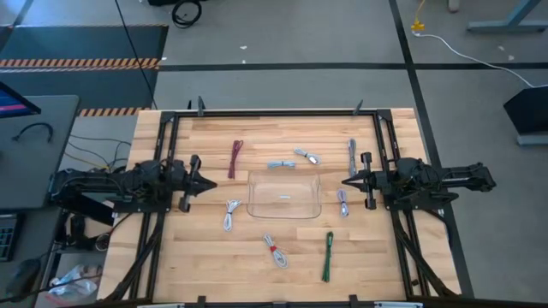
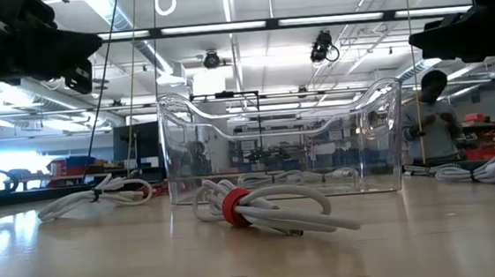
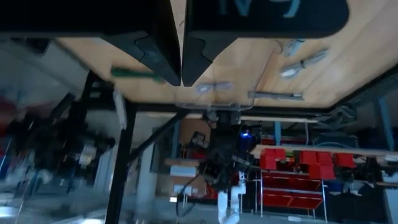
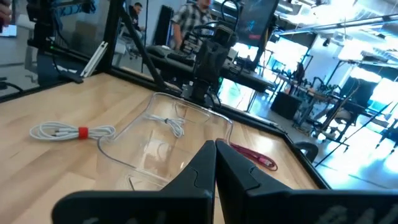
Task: Pick and place USB-C Cables
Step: Put the white patterned charger cable into the transparent bin
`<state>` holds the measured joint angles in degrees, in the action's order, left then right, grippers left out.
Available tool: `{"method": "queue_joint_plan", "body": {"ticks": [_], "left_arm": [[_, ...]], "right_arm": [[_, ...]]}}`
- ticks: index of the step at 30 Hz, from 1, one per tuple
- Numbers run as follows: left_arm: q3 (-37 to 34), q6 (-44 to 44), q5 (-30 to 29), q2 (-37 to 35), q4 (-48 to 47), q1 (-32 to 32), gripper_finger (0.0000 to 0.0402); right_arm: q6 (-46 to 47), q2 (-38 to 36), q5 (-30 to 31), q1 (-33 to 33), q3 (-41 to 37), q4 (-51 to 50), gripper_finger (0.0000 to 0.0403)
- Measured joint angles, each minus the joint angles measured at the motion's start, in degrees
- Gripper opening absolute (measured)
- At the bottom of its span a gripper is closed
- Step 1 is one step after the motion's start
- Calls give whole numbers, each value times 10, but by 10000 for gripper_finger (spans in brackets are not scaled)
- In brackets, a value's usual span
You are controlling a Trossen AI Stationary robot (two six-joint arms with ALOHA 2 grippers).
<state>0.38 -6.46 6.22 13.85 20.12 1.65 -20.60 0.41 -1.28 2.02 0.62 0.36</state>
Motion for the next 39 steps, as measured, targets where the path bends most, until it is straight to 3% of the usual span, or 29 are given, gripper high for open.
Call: {"method": "queue_joint_plan", "body": {"ticks": [9,20,30,34,39], "left_arm": [[0,-52,0,0,110,0,20],[0,-46,-4,0,125,0,20],[0,-49,-7,0,127,0,21],[2,-49,-33,0,126,0,19],[67,-31,-27,27,120,0,6]], "right_arm": [[7,0,-6,0,0,24,16],[144,0,-18,0,0,95,16],[176,0,-13,0,0,157,16],[207,0,18,0,0,188,16],[251,1,25,0,1,289,11]]}}
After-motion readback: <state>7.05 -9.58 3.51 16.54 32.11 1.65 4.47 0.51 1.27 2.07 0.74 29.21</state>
